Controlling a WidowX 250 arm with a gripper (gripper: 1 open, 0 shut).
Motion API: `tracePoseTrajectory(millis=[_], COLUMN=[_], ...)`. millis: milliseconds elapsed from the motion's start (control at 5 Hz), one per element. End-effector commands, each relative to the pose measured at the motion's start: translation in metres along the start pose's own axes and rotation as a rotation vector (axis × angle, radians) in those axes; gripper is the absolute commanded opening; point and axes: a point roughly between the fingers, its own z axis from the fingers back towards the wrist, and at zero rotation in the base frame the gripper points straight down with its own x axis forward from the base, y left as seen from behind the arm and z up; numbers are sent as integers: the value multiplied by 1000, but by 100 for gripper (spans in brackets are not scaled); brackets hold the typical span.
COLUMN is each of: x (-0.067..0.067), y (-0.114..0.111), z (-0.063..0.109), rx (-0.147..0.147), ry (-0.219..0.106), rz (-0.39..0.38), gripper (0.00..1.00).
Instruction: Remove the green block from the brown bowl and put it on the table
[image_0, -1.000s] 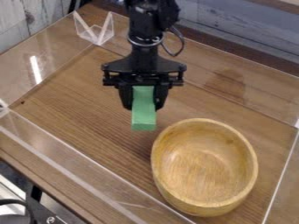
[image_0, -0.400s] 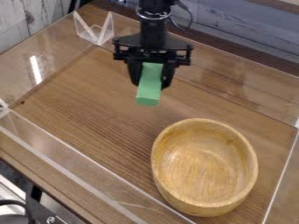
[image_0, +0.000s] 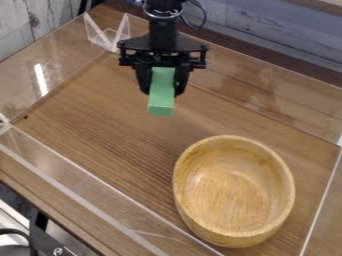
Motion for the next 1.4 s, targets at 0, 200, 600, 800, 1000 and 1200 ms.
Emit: tracePoseTrajectory(millis=[0, 200, 600, 800, 1000, 1200], x=[7, 15, 22, 20, 27, 34], y=[-1, -7, -11, -9, 0, 8], z=[7, 12, -1, -17, -24, -27], rx=[-10, -1, 9, 12, 7, 2], ry=[-38, -38, -32, -29, -27, -26], rz=[35, 118, 171, 144, 134, 123], gripper=[0, 0, 0, 0, 0, 0])
